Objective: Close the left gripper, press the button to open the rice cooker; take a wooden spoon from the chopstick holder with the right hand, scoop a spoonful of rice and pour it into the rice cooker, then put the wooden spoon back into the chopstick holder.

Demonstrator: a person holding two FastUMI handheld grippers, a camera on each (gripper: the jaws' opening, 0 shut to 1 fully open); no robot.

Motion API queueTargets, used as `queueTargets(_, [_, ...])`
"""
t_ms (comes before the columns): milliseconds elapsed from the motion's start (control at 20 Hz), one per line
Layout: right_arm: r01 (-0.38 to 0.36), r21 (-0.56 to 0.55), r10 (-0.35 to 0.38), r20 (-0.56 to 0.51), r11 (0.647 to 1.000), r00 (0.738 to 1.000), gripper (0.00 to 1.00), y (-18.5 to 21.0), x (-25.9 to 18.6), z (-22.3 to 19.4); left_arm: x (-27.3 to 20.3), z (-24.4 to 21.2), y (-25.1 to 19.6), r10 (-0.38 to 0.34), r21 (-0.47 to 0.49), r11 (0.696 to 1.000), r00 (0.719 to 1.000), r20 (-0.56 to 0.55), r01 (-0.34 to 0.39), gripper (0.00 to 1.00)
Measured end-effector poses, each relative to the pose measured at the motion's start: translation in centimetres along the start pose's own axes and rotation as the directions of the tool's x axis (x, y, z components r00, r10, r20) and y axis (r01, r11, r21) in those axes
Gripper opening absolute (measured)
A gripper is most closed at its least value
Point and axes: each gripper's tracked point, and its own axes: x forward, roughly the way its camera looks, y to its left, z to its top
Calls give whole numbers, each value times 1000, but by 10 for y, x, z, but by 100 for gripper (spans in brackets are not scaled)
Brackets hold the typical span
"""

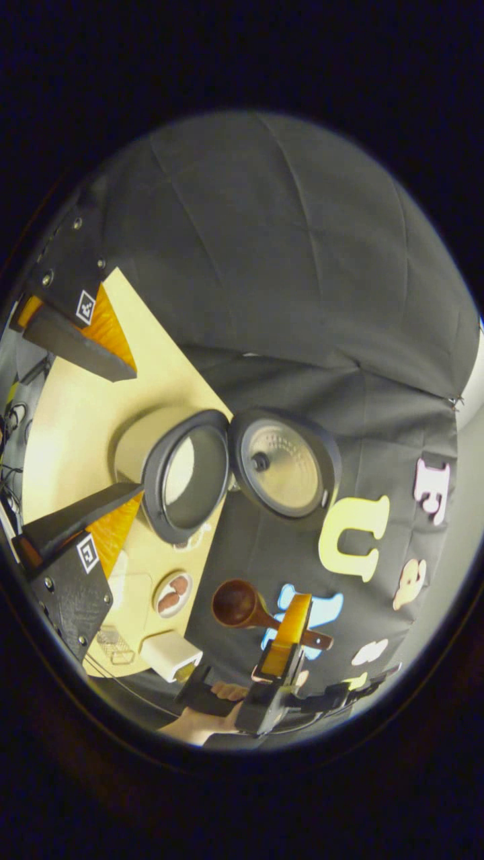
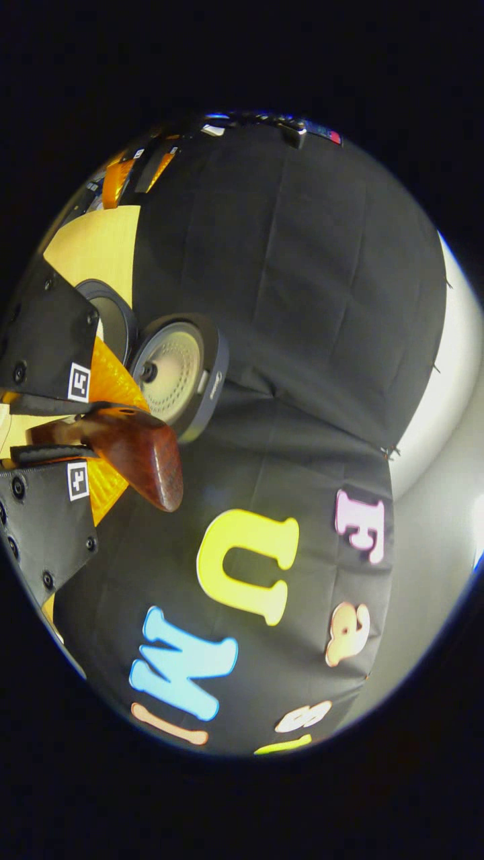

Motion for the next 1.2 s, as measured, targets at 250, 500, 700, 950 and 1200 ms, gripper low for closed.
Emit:
queueTargets(250, [135,113,-131,-38,984,991,18,-92,-65,-35,3,-4,-79,-38,17,999,999,8,38,96])
queueTargets(500, [260,209,-229,-158,943,960,18,-163,-127,-108,1,-8,-138,-53,39,998,999,9,52,96])
queueTargets(700, [361,314,-291,-249,878,924,18,-206,-167,-163,-3,-13,-172,-42,25,999,999,10,42,96])
queueTargets(950, [466,443,-333,-347,766,877,18,-231,-206,-213,-8,-27,-198,-30,13,999,1000,-6,30,96])
queueTargets(1200, [552,555,-342,-442,622,829,18,-230,-240,-261,-12,-33,-203,-21,27,999,1000,-15,22,96])
